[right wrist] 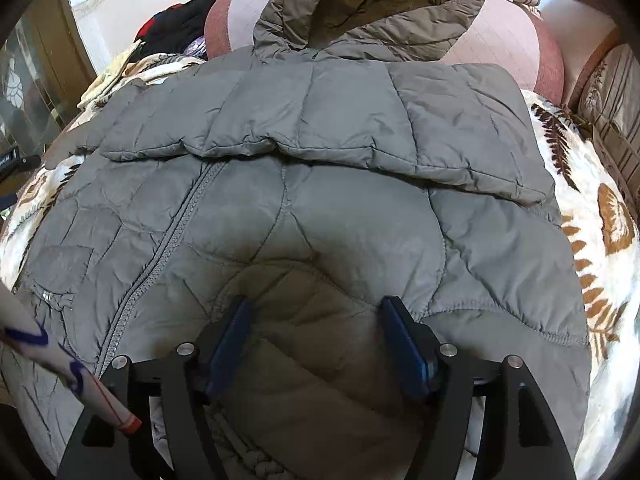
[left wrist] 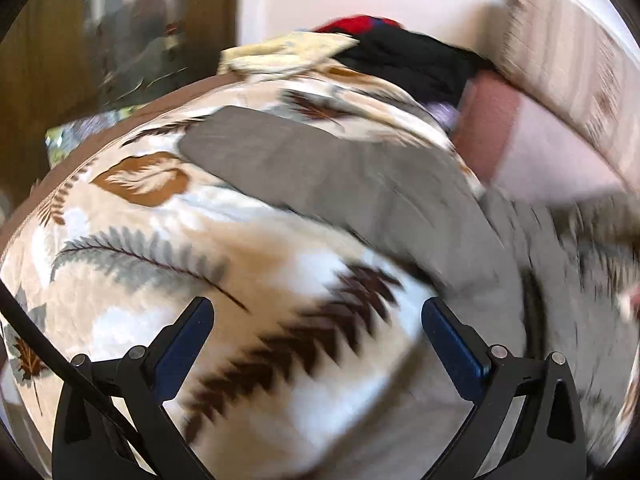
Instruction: Fold large clothes
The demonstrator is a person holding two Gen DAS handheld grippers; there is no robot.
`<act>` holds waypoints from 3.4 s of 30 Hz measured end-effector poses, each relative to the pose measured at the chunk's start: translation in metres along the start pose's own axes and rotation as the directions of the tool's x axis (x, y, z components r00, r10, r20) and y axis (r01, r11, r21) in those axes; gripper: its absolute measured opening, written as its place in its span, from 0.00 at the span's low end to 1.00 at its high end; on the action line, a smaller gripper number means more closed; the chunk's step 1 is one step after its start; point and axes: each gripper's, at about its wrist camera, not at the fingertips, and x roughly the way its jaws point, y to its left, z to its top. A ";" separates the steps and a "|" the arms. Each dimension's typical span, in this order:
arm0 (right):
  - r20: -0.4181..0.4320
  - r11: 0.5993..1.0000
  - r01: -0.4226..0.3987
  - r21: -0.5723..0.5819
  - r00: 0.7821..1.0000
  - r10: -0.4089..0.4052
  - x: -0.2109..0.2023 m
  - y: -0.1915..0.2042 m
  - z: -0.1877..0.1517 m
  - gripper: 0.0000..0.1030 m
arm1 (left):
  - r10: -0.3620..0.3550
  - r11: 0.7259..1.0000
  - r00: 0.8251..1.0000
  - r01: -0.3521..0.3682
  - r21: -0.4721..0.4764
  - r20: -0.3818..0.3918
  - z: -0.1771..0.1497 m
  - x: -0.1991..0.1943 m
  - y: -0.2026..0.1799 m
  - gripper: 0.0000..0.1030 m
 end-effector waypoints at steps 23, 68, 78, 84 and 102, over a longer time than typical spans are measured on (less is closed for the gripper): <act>0.015 0.999 0.025 -0.029 1.000 -0.025 0.006 0.007 -0.002 0.81 | -0.263 0.802 0.964 0.242 -0.546 0.042 0.122 0.158 0.187 0.55; 0.392 0.867 -0.134 0.480 0.917 -0.076 -0.109 -0.148 0.008 0.74 | -0.534 0.813 0.845 0.503 0.293 0.032 0.002 -0.201 -0.278 0.11; 0.354 0.792 -0.118 0.599 0.926 -0.130 -0.107 -0.192 0.001 0.74 | -0.431 0.791 0.873 0.488 0.369 -0.230 -0.152 -0.110 -0.391 0.12; 0.339 0.772 -0.117 0.625 0.931 -0.134 -0.103 -0.203 0.002 0.74 | -0.347 0.751 0.871 0.480 0.454 -0.348 -0.193 -0.090 -0.400 0.45; 0.158 0.798 -0.176 0.576 0.982 0.102 -0.045 -0.181 0.000 0.74 | -0.062 0.998 0.991 0.065 0.022 -0.123 -0.093 -0.118 0.039 0.61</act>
